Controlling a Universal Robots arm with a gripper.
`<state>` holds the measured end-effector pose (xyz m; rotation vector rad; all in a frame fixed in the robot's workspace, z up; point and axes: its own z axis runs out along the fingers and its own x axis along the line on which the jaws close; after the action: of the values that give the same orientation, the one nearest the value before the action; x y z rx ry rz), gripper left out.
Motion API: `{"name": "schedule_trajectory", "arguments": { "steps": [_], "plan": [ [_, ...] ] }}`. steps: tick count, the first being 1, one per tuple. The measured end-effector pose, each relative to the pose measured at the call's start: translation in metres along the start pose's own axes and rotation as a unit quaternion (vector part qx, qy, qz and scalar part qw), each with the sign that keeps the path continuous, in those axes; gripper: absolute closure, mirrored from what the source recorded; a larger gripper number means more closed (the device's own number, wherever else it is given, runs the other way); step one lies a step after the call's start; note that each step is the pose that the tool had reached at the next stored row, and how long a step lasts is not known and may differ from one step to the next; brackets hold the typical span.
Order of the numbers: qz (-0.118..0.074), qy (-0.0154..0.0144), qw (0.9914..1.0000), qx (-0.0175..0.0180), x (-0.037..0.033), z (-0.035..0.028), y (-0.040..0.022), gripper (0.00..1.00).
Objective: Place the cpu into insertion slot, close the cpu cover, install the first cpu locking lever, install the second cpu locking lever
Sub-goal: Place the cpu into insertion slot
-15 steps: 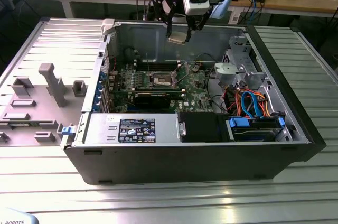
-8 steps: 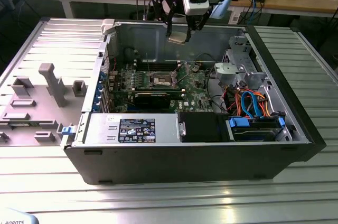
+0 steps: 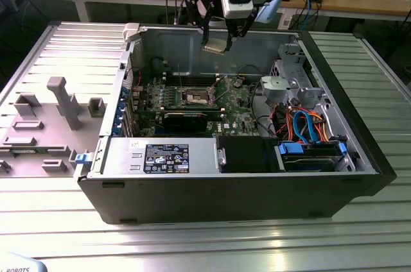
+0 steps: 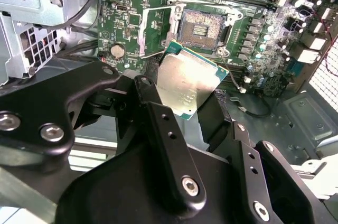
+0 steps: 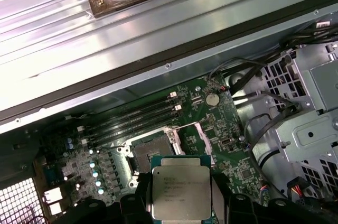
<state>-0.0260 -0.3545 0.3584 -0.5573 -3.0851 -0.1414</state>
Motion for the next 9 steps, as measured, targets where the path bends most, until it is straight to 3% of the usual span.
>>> {"name": "schedule_trajectory", "arguments": {
  "steps": [3,9],
  "plan": [
    [0.018,-0.0016,0.99984,-0.0003,0.0,0.0003,0.0,0.46],
    [0.064,-0.0057,0.99792,-0.0013,0.0,0.0008,-0.0001,0.46]
  ]
}}
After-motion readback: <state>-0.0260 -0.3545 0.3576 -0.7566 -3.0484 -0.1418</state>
